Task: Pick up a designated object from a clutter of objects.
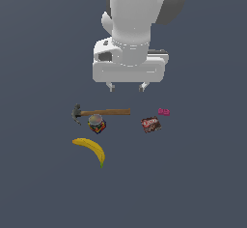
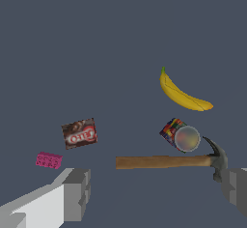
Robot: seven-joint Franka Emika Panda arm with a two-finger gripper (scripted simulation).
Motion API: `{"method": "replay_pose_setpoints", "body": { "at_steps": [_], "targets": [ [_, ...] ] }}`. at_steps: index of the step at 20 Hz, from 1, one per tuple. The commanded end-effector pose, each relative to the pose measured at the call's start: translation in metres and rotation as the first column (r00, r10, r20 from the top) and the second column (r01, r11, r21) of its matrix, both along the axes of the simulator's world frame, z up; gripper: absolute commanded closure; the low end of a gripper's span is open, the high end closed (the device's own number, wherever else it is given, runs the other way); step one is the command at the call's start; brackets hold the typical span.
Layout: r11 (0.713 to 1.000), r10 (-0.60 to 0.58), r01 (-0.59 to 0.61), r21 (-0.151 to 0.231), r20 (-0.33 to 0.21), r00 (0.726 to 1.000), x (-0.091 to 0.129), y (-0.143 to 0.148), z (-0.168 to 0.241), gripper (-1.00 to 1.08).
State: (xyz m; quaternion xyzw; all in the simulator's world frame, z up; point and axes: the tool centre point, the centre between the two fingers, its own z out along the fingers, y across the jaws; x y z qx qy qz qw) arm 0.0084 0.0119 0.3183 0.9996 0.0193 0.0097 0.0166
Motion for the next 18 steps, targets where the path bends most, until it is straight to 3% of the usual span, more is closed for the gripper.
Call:
{"method": "replay_pose_setpoints", "body": {
  "at_steps": [1, 10, 18],
  "targets": [
    [1.0, 0.0, 0.0, 0.0, 0.0, 1.0, 0.0, 0.0, 0.0, -0.92],
    [1.0, -0.006, 0.005, 0.016, 0.05, 0.999, 0.008, 0.0, 0.021, -0.92],
    [0.999, -0.038, 0.037, 0.021, 0.045, 0.998, 0.01, -0.006, 0.009, -0.92]
  ]
}}
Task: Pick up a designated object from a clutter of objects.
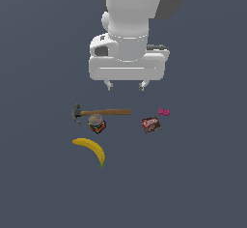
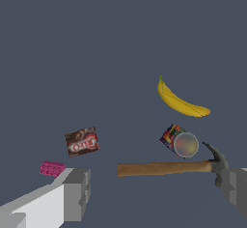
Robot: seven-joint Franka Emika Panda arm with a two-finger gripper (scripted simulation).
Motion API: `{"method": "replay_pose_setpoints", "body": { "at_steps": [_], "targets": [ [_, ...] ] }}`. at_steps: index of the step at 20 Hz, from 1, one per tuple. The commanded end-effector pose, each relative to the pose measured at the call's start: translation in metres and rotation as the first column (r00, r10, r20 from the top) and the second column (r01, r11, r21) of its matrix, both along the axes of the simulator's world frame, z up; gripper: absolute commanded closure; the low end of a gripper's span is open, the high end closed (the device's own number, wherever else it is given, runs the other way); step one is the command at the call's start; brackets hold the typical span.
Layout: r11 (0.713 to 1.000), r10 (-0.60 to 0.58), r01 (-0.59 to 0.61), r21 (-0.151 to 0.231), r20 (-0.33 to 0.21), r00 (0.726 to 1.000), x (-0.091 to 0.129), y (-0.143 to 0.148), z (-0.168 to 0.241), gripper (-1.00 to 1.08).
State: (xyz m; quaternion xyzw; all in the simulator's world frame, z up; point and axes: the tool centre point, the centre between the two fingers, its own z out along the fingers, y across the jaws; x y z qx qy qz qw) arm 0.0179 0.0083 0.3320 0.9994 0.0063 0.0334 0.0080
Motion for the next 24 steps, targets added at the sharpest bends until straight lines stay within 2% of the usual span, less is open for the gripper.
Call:
{"method": "replay_pose_setpoints", "body": {
  "at_steps": [1, 7, 11, 18, 24],
  "targets": [
    [1.0, -0.024, 0.024, 0.005, -0.003, 1.0, 0.001, -0.005, -0.009, -0.92],
    [0.99, -0.136, 0.136, 0.021, -0.016, 0.991, 0.004, -0.029, -0.048, -0.92],
    [0.968, -0.248, 0.249, 0.032, -0.029, 0.968, 0.003, -0.054, -0.088, -0.92],
    [0.883, -0.465, 0.467, 0.033, -0.055, 0.883, -0.013, -0.104, -0.164, -0.92],
    [0.814, -0.578, 0.58, 0.023, -0.064, 0.814, -0.029, -0.132, -0.205, -0.92]
  ]
}}
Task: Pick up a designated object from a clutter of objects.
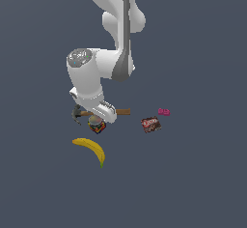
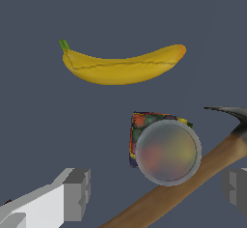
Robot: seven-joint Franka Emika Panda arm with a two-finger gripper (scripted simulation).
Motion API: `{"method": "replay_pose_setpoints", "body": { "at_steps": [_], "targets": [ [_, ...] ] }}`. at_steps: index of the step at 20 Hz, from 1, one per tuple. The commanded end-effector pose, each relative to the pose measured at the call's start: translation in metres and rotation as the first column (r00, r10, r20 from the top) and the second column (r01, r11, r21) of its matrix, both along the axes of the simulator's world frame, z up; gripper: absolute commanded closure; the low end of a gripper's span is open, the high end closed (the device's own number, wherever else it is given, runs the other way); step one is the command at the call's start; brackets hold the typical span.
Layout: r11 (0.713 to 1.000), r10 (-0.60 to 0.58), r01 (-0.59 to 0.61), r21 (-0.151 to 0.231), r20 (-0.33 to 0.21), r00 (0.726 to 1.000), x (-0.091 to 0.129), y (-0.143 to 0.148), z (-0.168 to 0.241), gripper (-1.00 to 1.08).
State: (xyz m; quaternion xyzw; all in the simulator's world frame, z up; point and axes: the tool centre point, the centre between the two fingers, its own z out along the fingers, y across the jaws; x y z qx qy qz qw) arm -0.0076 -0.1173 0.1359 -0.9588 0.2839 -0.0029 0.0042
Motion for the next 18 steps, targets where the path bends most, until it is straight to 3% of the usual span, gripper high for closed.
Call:
{"method": "replay_pose_setpoints", "body": {
  "at_steps": [1, 18],
  "targets": [
    [0.999, -0.045, 0.045, -0.003, -0.003, 0.999, -0.006, -0.009, -0.013, -0.92],
    [0.996, -0.092, 0.092, -0.007, -0.008, 0.996, -0.014, -0.019, -0.054, -0.92]
  ]
}}
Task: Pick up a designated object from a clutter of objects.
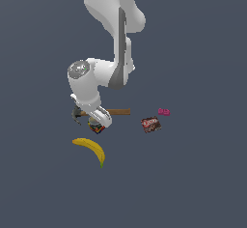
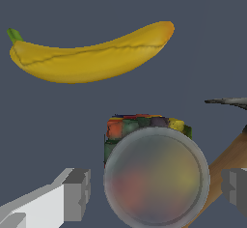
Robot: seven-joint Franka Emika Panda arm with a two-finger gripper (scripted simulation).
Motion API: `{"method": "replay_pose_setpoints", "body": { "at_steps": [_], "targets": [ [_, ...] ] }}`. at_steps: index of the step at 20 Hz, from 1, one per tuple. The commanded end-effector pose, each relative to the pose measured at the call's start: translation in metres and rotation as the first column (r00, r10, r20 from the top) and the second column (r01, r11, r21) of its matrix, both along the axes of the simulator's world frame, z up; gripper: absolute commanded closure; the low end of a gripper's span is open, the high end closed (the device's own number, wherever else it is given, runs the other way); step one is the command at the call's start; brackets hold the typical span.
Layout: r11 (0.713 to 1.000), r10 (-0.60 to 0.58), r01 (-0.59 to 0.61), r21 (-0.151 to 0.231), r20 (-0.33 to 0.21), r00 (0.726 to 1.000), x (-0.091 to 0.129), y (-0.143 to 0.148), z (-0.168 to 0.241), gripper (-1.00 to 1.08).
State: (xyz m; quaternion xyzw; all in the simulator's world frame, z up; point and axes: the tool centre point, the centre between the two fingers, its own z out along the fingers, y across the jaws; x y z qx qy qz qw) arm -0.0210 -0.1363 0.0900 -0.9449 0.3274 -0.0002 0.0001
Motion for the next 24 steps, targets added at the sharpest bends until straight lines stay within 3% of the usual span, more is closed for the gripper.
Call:
{"method": "replay_pose_setpoints", "body": {
  "at_steps": [1, 9, 10, 24],
  "targets": [
    [1.0, -0.002, 0.002, 0.0, -0.001, 1.0, -0.001, 0.0, -0.013, -0.92],
    [1.0, -0.003, 0.003, 0.0, 0.0, 1.0, 0.0, -0.001, -0.032, -0.92],
    [1.0, -0.003, 0.003, 0.0, 0.0, 1.0, 0.0, -0.001, -0.032, 1.08],
    [1.0, -0.003, 0.003, 0.001, 0.0, 1.0, 0.001, 0.0, -0.027, 1.08]
  ]
}}
